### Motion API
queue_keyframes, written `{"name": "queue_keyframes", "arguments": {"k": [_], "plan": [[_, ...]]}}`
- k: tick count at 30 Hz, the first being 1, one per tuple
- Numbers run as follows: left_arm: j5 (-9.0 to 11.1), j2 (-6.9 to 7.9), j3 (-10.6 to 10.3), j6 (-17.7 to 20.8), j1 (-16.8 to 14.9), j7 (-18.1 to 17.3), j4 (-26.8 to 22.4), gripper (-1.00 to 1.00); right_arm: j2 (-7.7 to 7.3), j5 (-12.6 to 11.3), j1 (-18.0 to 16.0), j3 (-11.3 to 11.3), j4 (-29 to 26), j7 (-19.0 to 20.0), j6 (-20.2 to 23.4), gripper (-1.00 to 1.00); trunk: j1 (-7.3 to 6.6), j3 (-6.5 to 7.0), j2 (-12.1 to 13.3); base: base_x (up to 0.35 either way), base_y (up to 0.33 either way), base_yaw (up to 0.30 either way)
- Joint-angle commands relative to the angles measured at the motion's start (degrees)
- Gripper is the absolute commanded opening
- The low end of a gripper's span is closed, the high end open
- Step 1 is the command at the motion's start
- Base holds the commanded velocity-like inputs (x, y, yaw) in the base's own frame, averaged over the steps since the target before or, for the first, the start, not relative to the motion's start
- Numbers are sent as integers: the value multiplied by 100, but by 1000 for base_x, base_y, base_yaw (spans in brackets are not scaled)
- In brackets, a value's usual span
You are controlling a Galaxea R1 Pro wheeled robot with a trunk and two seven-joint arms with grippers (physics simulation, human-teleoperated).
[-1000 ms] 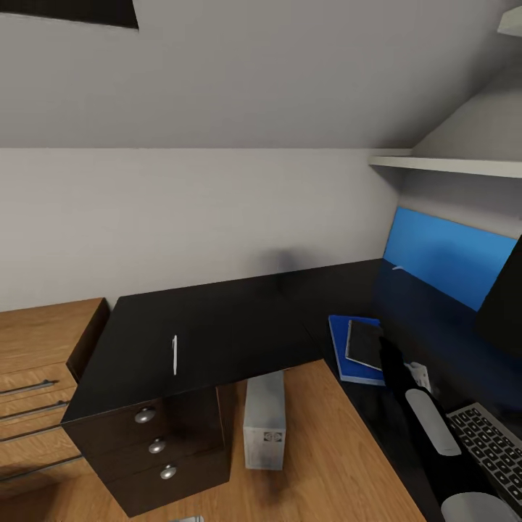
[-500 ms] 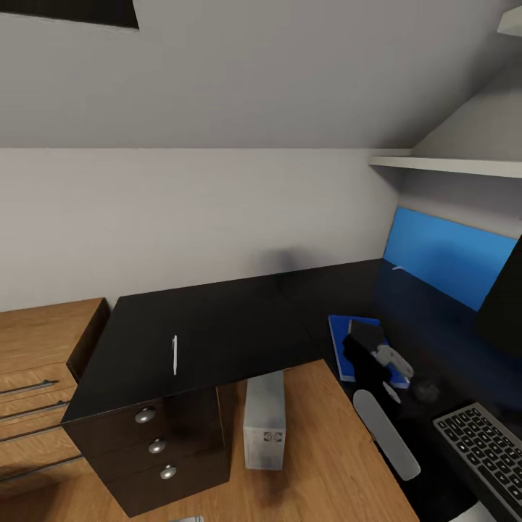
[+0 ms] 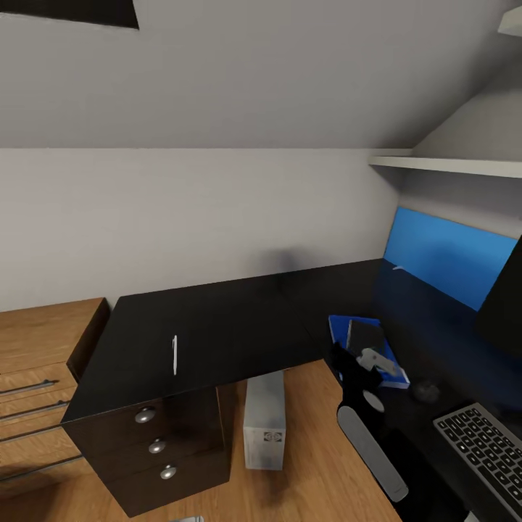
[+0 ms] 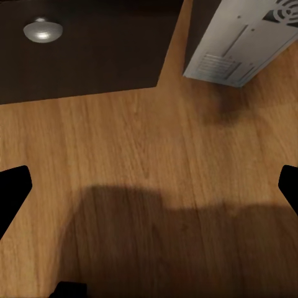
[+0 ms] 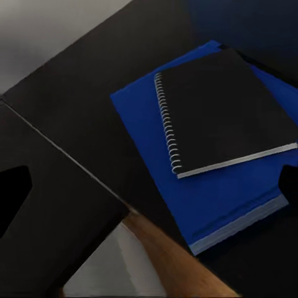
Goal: In the bedroom, organize the workspace by keeping the computer under the desk, ensuring the monitor is on the desk, placing the keyboard on the desk next to the monitor, placing the mouse on the desk next to the keyboard, moving the folder from the swivel chair onto the desk next to the mouse, stacking the notebook on top of the folder with the pen on top of the notebook, and positioning the swivel chair next to the desk.
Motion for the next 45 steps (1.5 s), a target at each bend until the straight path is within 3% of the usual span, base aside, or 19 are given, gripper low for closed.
{"name": "queue_keyframes", "arguments": {"k": [1, 4, 9, 23, 35, 45], "plan": [[60, 7, -37, -51, -10, 36, -7, 100, 4, -4, -6, 171, -8, -39, 32, 100, 0, -7, -4, 0, 0, 74], [60, 7, -37, -51, -10, 38, -7, 100, 13, 14, -5, 449, -3, -42, 33, 100, 0, -11, -4, 0, 0, 168], [60, 7, -37, -50, -10, 45, -7, 100, 15, 36, -5, 553, 0, -35, 28, 100, 0, -21, -4, 0, 0, 238], [60, 7, -37, -51, -10, 64, -7, 100, 14, 80, -5, 609, 8, -34, 25, 100, 0, -52, -4, 0, 0, 253], [60, 7, -35, -51, -10, 70, -7, 100, 9, 204, -5, 745, -13, -35, 19, 100, 0, -56, -4, 0, 0, 32], [62, 7, -25, -51, -10, 67, -6, 100, 7, 225, -5, 763, 6, -34, -8, 100, 0, -56, -4, 0, 0, 247]]}}
